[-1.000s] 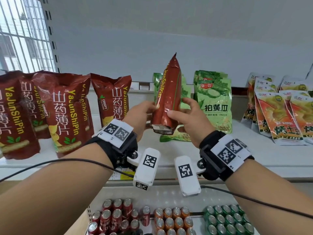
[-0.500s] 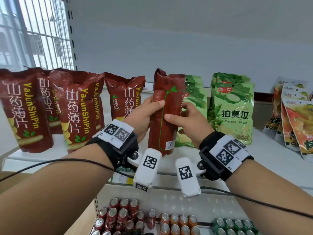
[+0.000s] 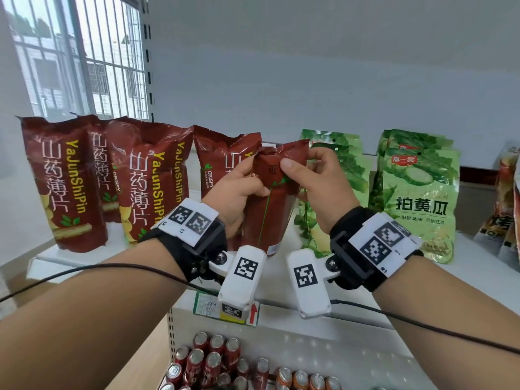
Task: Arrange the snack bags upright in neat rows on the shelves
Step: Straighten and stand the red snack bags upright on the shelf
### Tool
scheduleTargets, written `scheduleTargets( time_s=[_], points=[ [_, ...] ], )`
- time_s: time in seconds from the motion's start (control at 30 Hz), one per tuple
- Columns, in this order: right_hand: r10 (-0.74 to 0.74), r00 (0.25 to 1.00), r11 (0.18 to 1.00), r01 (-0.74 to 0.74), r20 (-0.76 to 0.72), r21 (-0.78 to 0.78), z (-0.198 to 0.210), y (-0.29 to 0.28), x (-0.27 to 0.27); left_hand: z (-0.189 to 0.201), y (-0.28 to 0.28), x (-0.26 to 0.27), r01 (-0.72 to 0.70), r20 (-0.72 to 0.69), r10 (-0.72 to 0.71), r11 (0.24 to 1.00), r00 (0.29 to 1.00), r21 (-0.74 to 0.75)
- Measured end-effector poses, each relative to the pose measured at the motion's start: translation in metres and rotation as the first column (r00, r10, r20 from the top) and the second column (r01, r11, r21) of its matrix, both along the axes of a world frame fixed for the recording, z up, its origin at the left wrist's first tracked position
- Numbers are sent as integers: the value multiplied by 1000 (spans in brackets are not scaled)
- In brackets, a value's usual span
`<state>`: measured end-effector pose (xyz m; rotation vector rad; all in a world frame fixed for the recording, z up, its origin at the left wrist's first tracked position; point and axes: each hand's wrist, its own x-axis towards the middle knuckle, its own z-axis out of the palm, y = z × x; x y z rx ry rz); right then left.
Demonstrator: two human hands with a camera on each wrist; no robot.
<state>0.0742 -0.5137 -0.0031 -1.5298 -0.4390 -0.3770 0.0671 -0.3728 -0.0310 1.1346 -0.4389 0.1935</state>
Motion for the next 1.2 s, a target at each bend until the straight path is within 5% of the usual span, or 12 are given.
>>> scheduleTargets(
  time_s=[0.47, 0.7, 0.83, 1.2],
  points=[
    [-25, 999, 1000, 25, -37, 11, 3, 4, -3, 4, 0, -3, -144, -47, 138, 979, 989, -147],
    [2, 996, 976, 19, 94, -219, -17, 11, -17, 5, -1, -19, -34, -34, 34, 999, 999, -17],
    [-44, 996, 981, 58, 77, -187, -16, 9, -18, 8, 9, -25, -209, -20, 215, 965, 976, 156],
    [266, 958, 964, -266, -107, 16, -23, 36, -14, 7, 43, -50, -374, 12, 375, 922, 927, 97]
  ],
)
